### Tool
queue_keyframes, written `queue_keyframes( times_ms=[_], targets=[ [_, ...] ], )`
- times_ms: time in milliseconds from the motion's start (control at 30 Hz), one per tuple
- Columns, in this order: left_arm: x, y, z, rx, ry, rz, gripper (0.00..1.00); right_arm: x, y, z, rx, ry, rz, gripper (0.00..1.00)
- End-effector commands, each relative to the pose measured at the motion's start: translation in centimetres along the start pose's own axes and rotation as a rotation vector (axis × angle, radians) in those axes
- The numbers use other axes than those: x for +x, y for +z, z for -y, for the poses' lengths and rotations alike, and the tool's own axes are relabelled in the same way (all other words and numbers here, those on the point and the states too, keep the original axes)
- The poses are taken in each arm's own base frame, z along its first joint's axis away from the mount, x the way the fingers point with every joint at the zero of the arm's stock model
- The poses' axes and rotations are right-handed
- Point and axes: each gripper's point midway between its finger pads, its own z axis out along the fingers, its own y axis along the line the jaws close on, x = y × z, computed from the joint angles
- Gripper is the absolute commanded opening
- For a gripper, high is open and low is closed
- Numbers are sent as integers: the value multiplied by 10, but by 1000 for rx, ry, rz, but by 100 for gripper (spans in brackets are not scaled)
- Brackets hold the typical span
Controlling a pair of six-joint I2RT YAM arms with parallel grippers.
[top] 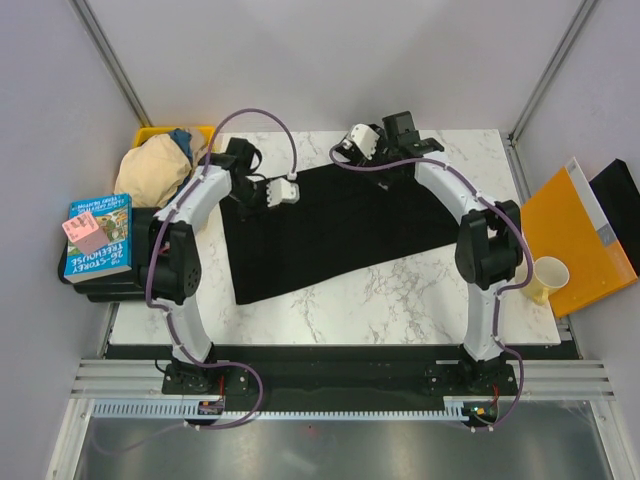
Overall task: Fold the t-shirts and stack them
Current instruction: Fold the flattened tshirt in 1/3 of the way
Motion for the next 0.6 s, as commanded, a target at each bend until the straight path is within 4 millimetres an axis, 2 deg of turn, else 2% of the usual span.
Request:
queue_keyframes(
  times_ms=[0,100,133,167,267,300,333,367,400,433,567],
  targets=[
    [-43,-67,-68,-323,-202,209,14,-25,-31,39,140,134,69,84],
    [-39,-98,-102,-453,-375,277,17,-25,-40,45,162,201,77,90],
    [-38,-104,-107,-466,-420,306,30,-20,-44,45,166,211,71,92],
    [-42,-118,-115,-489,-487,350,35,-19,-46,42,155,216,77,98],
    [-35,-140,-129,-543,-586,411,41,-3,-52,24,100,177,50,98],
    [-28,-145,-132,-561,-615,418,51,-1,-52,16,70,142,53,98],
    [-26,-152,-136,-587,-629,430,86,6,-57,5,41,131,45,98],
    [-24,-156,-137,-594,-652,441,99,11,-59,-4,10,117,34,98],
    [-19,-158,-137,-602,-667,443,100,17,-58,-18,-34,109,32,98],
    [-17,-160,-137,-608,-669,447,100,15,-67,-21,-40,82,48,98],
    [-16,-165,-134,-623,-677,459,100,24,-75,-38,-88,74,39,98]
  ],
)
